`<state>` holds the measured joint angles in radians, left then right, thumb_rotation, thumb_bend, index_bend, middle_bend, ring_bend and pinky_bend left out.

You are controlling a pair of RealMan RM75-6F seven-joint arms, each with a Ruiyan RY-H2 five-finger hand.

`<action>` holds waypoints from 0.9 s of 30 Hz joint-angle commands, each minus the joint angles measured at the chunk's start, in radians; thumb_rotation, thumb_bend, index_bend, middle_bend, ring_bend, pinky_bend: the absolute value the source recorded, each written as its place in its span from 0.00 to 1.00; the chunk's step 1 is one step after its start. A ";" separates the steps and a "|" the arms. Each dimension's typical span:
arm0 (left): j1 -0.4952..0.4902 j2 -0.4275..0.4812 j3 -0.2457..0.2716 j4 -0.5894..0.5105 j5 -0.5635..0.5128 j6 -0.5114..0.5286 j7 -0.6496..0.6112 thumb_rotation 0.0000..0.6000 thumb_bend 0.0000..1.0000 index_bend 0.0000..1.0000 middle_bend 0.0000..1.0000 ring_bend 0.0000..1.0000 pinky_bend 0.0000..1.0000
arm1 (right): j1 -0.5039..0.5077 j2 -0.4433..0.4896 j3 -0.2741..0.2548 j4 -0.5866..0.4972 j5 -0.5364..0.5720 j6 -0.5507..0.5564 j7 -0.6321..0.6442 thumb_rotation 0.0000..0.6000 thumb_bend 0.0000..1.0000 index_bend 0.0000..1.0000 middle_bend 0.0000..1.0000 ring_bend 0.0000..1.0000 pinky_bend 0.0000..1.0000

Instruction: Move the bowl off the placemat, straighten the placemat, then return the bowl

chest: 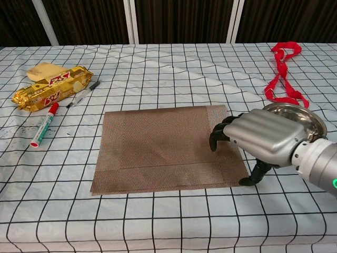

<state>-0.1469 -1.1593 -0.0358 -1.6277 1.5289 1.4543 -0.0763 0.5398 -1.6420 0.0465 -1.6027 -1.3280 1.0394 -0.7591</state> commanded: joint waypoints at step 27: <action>0.000 0.001 -0.001 -0.002 -0.002 0.000 -0.005 1.00 0.02 0.00 0.00 0.00 0.00 | 0.017 -0.031 -0.013 0.026 0.055 -0.005 0.008 1.00 0.25 0.34 0.22 0.17 0.26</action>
<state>-0.1470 -1.1581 -0.0371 -1.6299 1.5272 1.4538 -0.0812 0.5563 -1.6739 0.0340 -1.5758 -1.2715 1.0328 -0.7544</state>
